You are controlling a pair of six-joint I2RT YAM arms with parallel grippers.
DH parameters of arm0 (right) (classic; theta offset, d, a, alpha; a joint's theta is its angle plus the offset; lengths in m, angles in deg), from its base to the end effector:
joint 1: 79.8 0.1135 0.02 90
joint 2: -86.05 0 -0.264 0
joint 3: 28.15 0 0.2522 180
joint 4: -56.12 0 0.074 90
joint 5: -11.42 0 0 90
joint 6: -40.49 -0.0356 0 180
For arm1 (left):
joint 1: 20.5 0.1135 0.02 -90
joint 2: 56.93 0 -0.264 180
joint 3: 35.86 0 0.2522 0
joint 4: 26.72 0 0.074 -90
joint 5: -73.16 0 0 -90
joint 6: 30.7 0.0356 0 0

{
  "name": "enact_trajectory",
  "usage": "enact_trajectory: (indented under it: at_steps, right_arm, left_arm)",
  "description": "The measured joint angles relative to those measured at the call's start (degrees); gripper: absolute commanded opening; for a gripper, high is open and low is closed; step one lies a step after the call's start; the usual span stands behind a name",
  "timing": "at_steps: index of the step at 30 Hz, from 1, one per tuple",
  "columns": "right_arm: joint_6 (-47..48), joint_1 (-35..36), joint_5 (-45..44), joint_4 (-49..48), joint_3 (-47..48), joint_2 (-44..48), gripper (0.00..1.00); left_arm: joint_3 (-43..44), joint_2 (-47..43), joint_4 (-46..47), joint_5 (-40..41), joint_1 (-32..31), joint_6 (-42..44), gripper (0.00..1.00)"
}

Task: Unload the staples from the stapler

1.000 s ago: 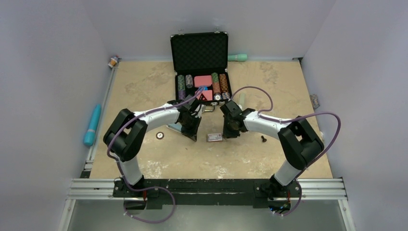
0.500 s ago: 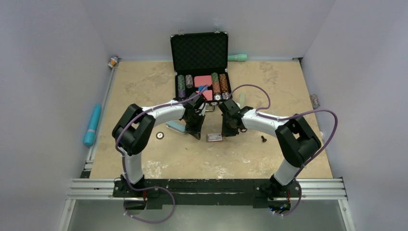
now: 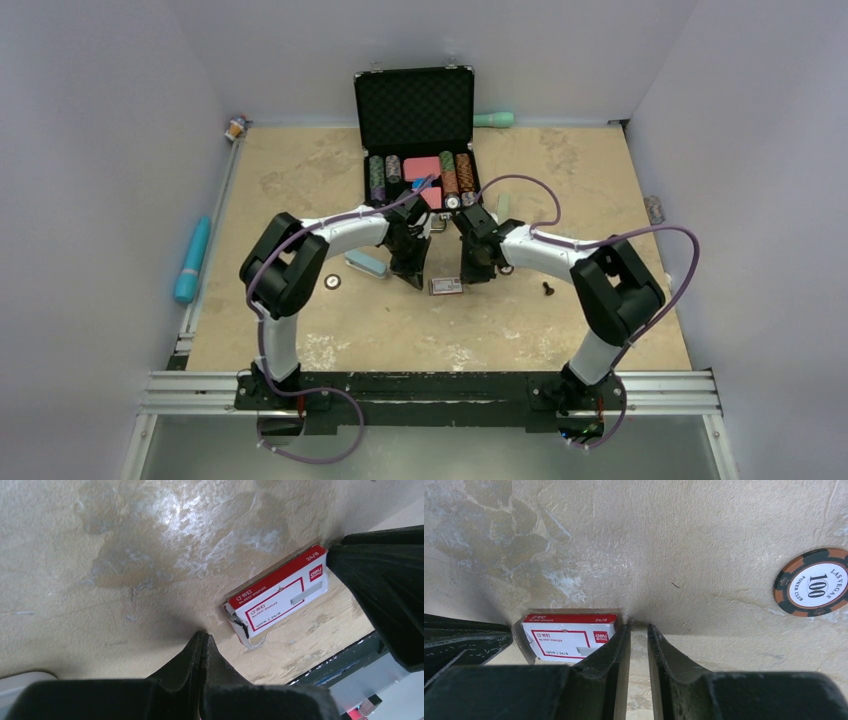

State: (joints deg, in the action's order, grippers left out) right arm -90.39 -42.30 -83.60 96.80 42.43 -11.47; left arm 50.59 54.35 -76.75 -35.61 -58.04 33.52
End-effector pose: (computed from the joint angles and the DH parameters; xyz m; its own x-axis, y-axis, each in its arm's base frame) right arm 0.2566 0.1930 0.1597 -0.9343 0.1049 -0.3408 0.0416 0.9813 0.1880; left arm 0.2886 -0.2363 0.1496 -0.9691 0.2254 -0.1001 0.2466 0.8857 -0.3933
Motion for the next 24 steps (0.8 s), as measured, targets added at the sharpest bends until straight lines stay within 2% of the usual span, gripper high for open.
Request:
enact_trajectory:
  at_steps: [15,24]
  right_arm:
    - [0.9,1.7,0.5,0.9,6.0,-4.9,0.21]
    - [1.3,1.9,0.5,1.1,6.3,-5.1,0.21]
  left_arm:
    - [1.1,1.4,0.5,-2.3,0.0,-2.2,0.00]
    - [0.9,1.4,0.4,-2.5,0.0,-3.1,0.00]
